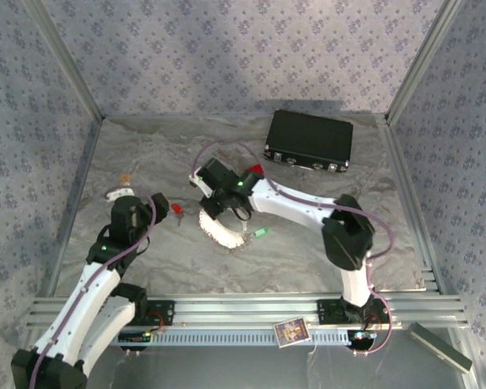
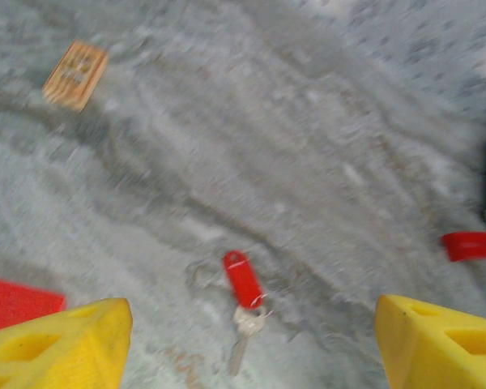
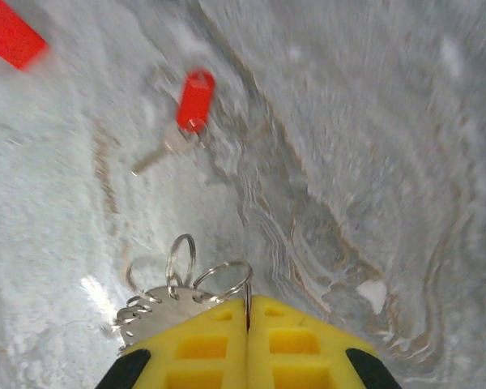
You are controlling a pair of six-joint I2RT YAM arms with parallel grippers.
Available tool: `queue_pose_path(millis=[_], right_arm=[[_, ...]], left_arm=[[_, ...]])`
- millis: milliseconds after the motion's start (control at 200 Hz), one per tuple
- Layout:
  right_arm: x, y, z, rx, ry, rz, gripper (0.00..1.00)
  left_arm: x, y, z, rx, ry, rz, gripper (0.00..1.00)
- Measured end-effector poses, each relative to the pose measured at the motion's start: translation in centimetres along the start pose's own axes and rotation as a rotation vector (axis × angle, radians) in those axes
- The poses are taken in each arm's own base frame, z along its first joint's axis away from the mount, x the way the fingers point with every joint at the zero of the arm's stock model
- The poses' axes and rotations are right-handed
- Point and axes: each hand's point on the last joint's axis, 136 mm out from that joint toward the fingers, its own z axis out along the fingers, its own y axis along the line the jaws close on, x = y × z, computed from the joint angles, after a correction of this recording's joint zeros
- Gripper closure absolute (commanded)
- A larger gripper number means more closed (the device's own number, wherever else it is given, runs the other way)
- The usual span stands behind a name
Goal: Put the keys on the keyring
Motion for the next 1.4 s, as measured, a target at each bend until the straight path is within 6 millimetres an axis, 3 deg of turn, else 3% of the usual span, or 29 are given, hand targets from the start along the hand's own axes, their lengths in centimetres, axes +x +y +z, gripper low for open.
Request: queue_pose_path(millis=[150,310,594,744,869,1089,1224,1399], right_arm=[[-1.6,-0.3,-4.5,0.002,-0.143,-0.074,1.0],[-1.8,-1.4,-7.4,-0.005,-0.225,-0.116,1.0],[0.3,-3.4,-9.5,-0.047,-0.28,-0.153,1.0],[0.9,-3.3,-10.4,-0.088,-0.296,-0.197,1.0],[2.1,-2.2,-11.1,-0.141,-0.295,-0.257,1.0],[3.7,-0.8,-11.3,-0.223,-0.291,-0.332,1.0],[4.1,-0.6,-11.4,-0.249,-0.295,-0.35,1.0],[4.3,-0.2,-11.8,-0.268,-0.306,-0.37,1.0]], left_arm=[[-1.1,-1.8,-1.5,0.128,-0.068,0.033,0.25],[-1.8,-3.7,-3.2,0.255,-0.117,0.083,0.28],[-1.9,-6.5,-4.8,0.414,-0.142,0.204,0.33],[-1.3,-7.7,-4.7,0.478,-0.119,0.275,0.34],[0.4,-9.7,-4.6,0.572,-0.06,0.351,0.34],[6.1,-14.5,-5.7,0.81,0.113,0.565,0.41],[8.7,-15.9,-6.4,0.907,0.181,0.663,0.43],[10.4,-16.8,-6.4,0.978,0.277,0.652,0.44]])
